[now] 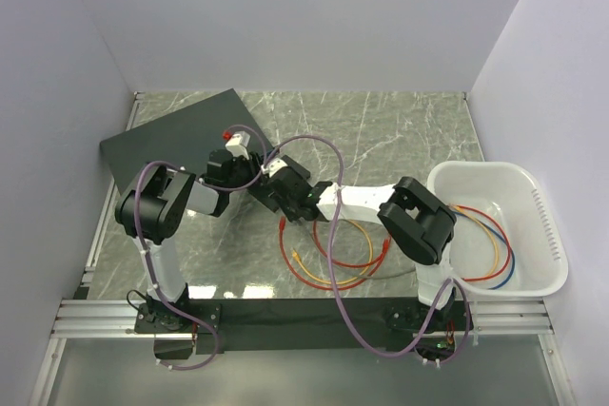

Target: Insert the plug into the switch port

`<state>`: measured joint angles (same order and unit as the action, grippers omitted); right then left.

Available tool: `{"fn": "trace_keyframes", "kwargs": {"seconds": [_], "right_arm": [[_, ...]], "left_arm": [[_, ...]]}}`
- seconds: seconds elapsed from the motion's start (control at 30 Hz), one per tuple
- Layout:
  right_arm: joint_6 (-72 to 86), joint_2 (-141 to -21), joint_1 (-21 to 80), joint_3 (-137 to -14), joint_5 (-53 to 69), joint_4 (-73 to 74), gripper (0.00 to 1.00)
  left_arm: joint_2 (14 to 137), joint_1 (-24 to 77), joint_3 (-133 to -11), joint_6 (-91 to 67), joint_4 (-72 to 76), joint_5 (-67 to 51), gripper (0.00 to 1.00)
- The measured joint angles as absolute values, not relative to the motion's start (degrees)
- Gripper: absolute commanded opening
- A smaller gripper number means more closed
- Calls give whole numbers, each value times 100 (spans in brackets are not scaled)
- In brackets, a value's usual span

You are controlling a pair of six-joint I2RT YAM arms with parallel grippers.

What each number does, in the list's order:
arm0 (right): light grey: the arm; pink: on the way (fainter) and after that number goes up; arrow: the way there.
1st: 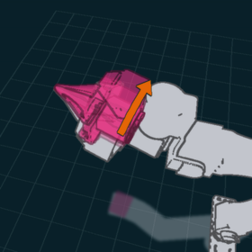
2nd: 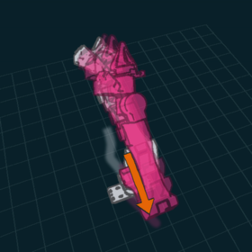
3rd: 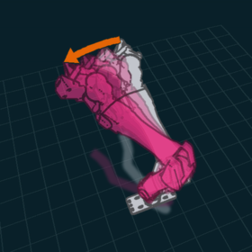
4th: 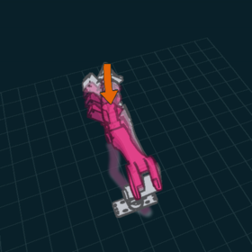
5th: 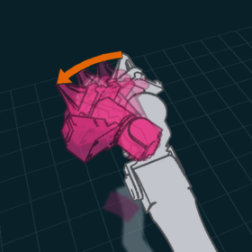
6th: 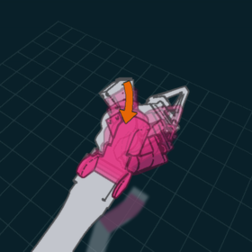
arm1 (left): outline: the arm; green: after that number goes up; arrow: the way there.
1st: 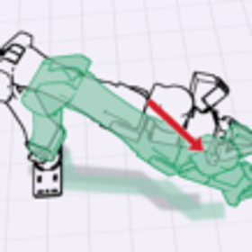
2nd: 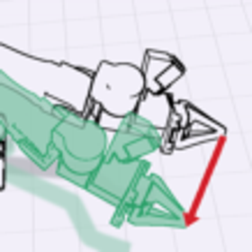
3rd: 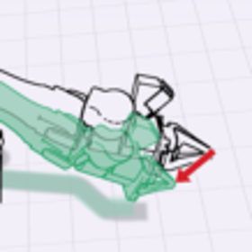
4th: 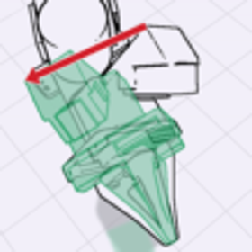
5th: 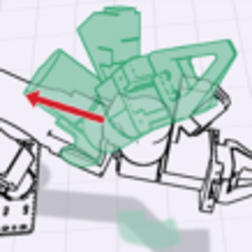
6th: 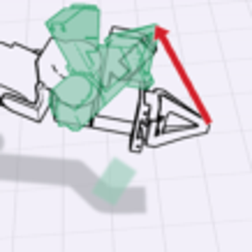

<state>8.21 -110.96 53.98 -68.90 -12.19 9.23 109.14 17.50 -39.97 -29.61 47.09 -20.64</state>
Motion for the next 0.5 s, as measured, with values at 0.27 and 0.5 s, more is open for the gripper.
{"fn": "trace_keyframes", "kwargs": {"seconds": [0.27,0.5], "right_arm": [[572,-10864,5378,-6541,-991,698,0],[545,-10597,5382,-6217,-642,735,0]], "left_arm": [[10844,1815,-3868,-3037,4762,-2176,40],[10676,2018,-3400,-3358,5144,-1942,31]]}}
